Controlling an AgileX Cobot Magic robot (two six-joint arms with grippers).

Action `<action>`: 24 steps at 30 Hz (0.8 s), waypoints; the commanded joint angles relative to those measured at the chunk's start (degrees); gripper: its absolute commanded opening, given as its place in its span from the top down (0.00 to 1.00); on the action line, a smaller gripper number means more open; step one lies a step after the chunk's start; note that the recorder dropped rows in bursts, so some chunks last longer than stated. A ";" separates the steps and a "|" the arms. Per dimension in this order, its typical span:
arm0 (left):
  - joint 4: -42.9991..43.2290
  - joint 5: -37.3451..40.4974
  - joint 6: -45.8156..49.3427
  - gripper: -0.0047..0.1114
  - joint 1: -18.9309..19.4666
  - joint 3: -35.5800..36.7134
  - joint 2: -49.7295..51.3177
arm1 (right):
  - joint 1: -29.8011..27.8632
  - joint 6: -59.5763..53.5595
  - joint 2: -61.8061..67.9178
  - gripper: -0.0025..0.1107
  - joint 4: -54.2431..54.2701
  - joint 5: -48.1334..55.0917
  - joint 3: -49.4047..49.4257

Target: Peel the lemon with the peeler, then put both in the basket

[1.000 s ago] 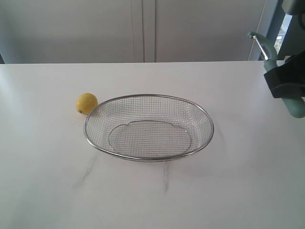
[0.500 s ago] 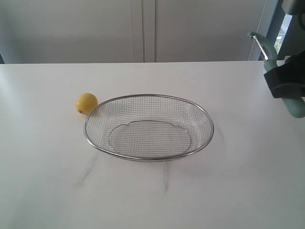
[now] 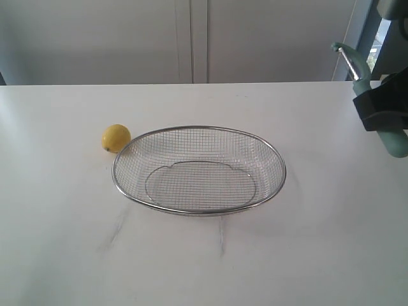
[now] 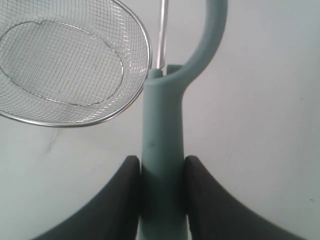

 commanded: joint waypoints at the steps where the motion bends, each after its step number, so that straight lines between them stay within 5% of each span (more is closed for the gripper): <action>1: -0.25 -0.02 -0.22 0.96 0.18 0.19 -0.27 | -0.09 -0.15 -0.47 0.98 0.05 -0.27 -0.04; 18: -0.35 -0.13 -0.61 0.96 0.18 0.19 -0.27 | -0.09 -0.15 -0.47 0.98 0.05 -0.27 -0.04; 24: -1.10 -1.56 -14.93 0.96 0.18 0.19 -0.27 | -0.09 -0.15 -0.47 0.98 0.05 -0.27 -0.04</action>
